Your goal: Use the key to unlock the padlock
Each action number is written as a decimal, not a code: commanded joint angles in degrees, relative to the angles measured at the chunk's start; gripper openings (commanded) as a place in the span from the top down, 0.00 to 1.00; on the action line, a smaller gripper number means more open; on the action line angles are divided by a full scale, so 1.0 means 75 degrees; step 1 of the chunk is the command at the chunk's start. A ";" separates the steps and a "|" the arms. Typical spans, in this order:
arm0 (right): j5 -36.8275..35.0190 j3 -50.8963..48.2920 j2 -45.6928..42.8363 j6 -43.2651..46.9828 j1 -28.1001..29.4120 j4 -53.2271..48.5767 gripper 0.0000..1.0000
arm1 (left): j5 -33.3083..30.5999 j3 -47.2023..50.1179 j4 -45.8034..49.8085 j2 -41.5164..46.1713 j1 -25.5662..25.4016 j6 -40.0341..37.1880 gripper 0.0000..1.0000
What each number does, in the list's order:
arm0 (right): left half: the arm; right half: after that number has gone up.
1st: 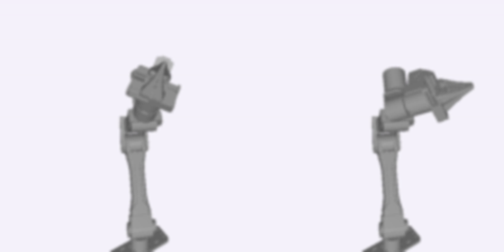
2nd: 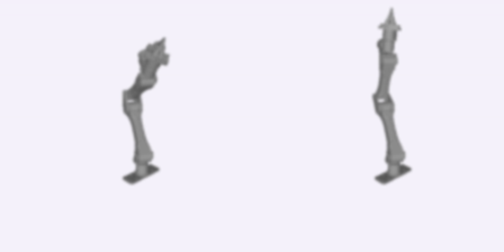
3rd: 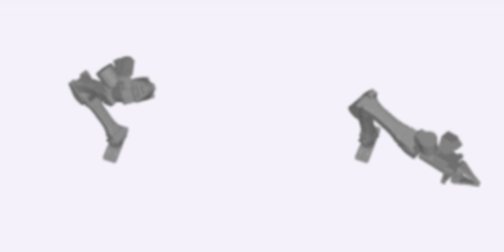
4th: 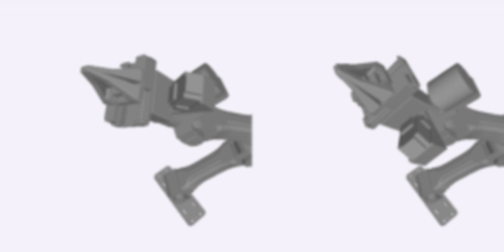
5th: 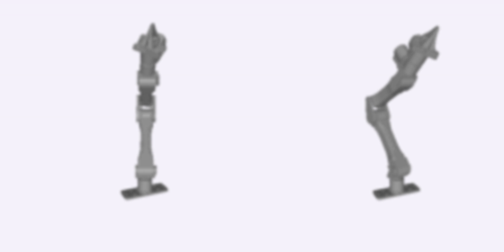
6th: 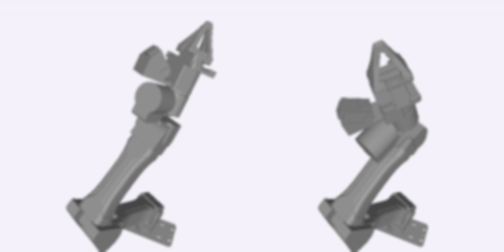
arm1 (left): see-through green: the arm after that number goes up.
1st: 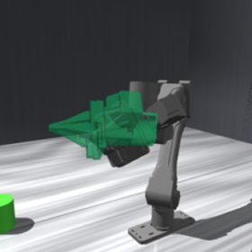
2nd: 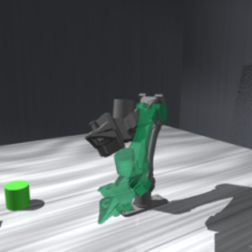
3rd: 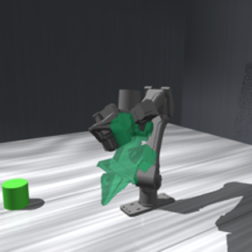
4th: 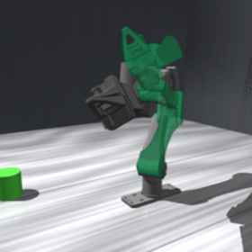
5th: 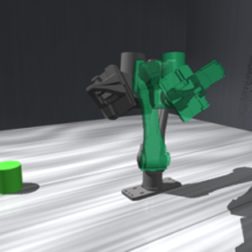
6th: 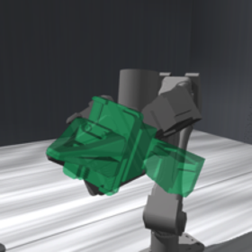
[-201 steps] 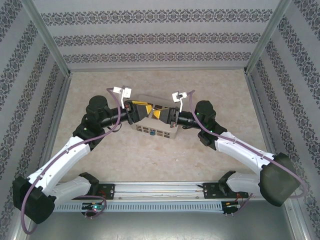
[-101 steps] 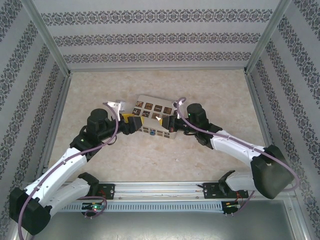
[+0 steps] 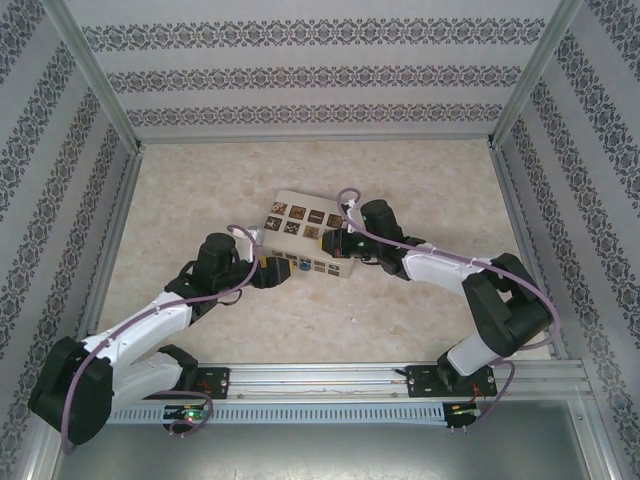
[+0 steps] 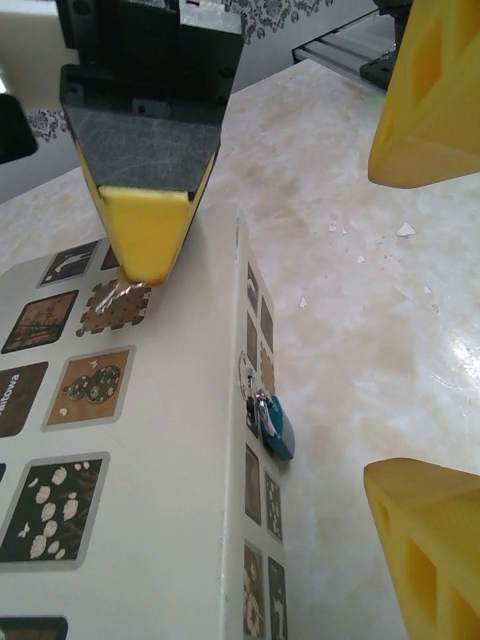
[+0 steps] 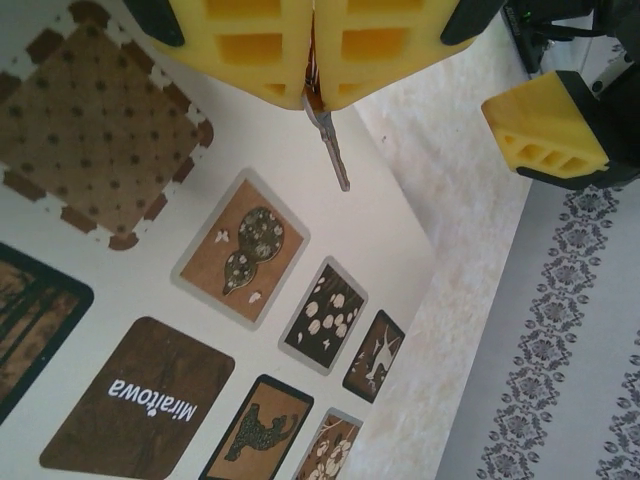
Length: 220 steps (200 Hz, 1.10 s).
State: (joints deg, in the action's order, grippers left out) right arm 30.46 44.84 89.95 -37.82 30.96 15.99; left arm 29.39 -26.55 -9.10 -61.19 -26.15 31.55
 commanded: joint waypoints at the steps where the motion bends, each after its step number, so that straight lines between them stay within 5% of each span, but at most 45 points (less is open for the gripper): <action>1: 0.0107 0.0267 0.0206 0.0180 -0.0064 -0.0034 1.00 | 0.0259 0.0149 -0.0949 -0.0253 -0.0026 0.0047 0.28; 220: 0.0052 -0.0108 0.0932 0.0004 0.0161 -0.0017 1.00 | -0.0207 0.0496 -0.4037 -0.3108 -0.0196 0.0037 0.35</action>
State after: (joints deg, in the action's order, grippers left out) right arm 32.38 45.25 94.56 -37.71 31.38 20.62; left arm 28.77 -23.09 -32.99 -82.37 -26.68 32.12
